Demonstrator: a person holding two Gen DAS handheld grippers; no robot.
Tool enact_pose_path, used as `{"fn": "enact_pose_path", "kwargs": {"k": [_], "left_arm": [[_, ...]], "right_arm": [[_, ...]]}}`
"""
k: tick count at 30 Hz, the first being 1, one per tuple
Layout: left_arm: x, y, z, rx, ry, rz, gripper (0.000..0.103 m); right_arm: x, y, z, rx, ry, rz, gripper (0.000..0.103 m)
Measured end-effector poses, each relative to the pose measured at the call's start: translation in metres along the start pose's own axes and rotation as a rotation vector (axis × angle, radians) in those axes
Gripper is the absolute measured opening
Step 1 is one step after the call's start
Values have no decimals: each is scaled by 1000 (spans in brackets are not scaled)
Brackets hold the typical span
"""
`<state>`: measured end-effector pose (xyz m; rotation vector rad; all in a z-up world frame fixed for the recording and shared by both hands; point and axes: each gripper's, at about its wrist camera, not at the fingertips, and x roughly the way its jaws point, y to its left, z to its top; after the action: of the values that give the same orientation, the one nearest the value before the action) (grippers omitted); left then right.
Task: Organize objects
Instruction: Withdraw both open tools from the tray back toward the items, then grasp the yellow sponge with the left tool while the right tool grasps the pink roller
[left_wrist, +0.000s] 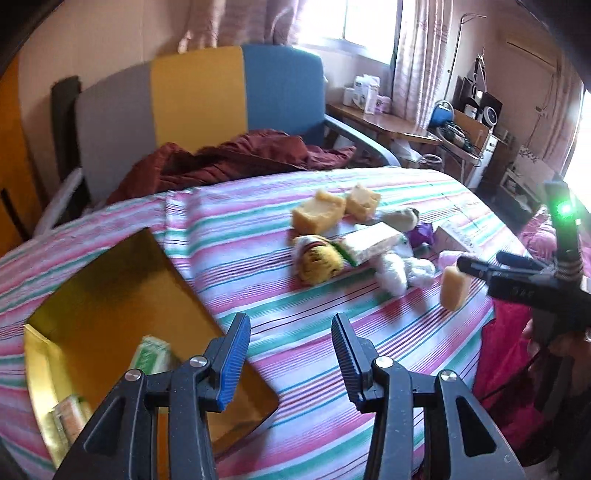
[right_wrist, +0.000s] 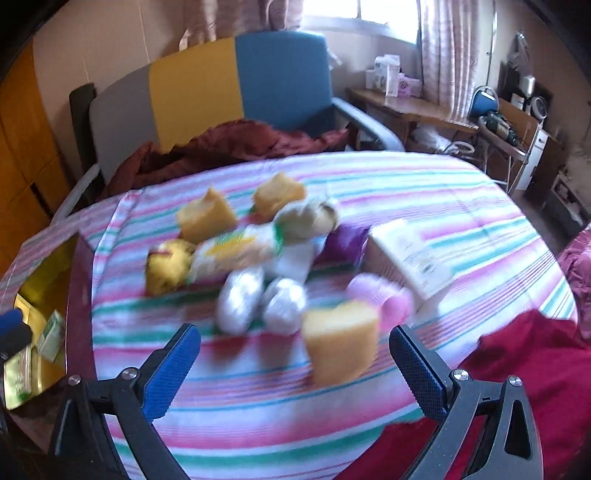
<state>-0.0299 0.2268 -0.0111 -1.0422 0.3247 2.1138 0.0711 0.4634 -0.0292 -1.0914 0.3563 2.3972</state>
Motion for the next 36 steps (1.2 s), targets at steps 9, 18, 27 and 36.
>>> {"fn": "enact_pose_path", "kwargs": {"k": [9,18,27,36], "left_arm": [[63,-6,36,-94,90,-76,47],[98,-15,55,-137,78,-78,47],[88,-127,40,280,35,-392,47],[132,-201,36,470,97,-479,52]], "right_arm": [[5,-89,49,195,-88,-61,103],[38,-151,34,445,-35,-42,103],[57,-147,31,463,33,52,103],[64,-144,30,456,64,115,103]]}}
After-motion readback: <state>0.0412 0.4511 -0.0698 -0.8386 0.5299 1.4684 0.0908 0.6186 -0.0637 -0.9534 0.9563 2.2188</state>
